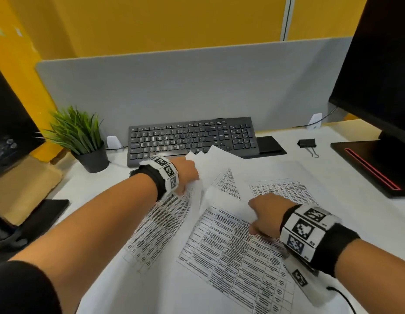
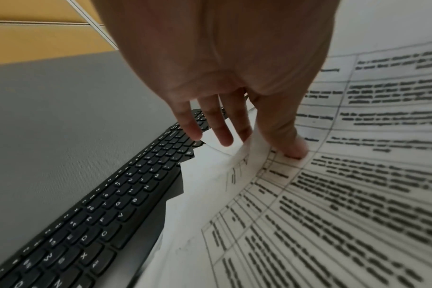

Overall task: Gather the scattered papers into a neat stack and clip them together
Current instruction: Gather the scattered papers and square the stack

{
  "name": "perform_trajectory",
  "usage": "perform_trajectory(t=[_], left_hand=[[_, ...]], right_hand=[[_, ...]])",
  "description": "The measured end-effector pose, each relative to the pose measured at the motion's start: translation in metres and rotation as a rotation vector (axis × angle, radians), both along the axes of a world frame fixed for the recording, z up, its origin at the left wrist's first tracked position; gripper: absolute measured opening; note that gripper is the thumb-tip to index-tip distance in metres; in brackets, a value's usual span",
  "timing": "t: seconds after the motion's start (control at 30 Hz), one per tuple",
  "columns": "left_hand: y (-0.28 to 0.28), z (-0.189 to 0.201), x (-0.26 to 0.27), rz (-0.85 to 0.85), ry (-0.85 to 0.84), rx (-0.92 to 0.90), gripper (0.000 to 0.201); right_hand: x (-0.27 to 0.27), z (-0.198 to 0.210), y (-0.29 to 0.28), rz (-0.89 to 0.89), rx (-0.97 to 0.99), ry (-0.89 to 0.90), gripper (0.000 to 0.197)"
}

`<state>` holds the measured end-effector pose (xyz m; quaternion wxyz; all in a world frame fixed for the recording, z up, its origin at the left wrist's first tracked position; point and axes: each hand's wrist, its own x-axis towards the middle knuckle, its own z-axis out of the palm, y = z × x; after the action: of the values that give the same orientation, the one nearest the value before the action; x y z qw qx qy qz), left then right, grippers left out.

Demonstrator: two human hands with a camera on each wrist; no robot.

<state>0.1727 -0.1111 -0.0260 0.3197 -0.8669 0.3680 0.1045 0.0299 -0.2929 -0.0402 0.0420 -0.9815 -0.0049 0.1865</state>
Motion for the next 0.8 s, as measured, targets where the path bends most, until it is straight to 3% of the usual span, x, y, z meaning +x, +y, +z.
perform_trajectory(t=[0.07,0.13,0.2,0.3,0.37,0.47,0.57,0.67,0.77,0.8], left_hand=[[0.005,0.002,-0.005,0.001,0.016,-0.058,0.034],[0.014,0.004,-0.005,0.046,0.019,-0.245,0.015],[0.026,0.016,-0.008,0.159,0.016,-0.471,0.013],[0.043,0.052,-0.016,0.315,0.082,-0.715,0.03],[0.052,0.079,-0.024,0.323,0.081,-0.797,0.027],[0.054,0.109,-0.041,0.298,0.054,-0.944,0.022],[0.044,0.125,-0.059,0.189,-0.031,-1.075,0.023],[0.035,0.132,-0.07,0.093,-0.145,-1.076,0.031],[0.032,0.133,-0.075,0.148,-0.234,-1.064,0.02],[0.032,0.133,-0.078,0.178,-0.24,-1.07,0.017]], right_hand=[[0.002,0.01,-0.011,-0.024,-0.02,-0.028,0.044],[0.001,0.024,-0.028,-0.109,-0.003,-0.076,0.059],[-0.002,0.039,-0.051,-0.251,0.073,-0.157,0.066],[-0.004,0.055,-0.084,-0.422,0.192,-0.406,0.042],[-0.003,0.059,-0.095,-0.484,0.352,-0.594,0.029],[0.003,0.059,-0.076,-0.414,0.599,-0.729,0.027],[0.006,0.061,-0.034,-0.245,0.843,-0.693,0.027],[-0.002,0.073,0.001,-0.215,1.136,-0.591,0.023],[-0.015,0.081,0.012,-0.281,1.565,-0.278,0.045],[-0.02,0.082,0.015,-0.257,1.61,-0.208,0.051]])
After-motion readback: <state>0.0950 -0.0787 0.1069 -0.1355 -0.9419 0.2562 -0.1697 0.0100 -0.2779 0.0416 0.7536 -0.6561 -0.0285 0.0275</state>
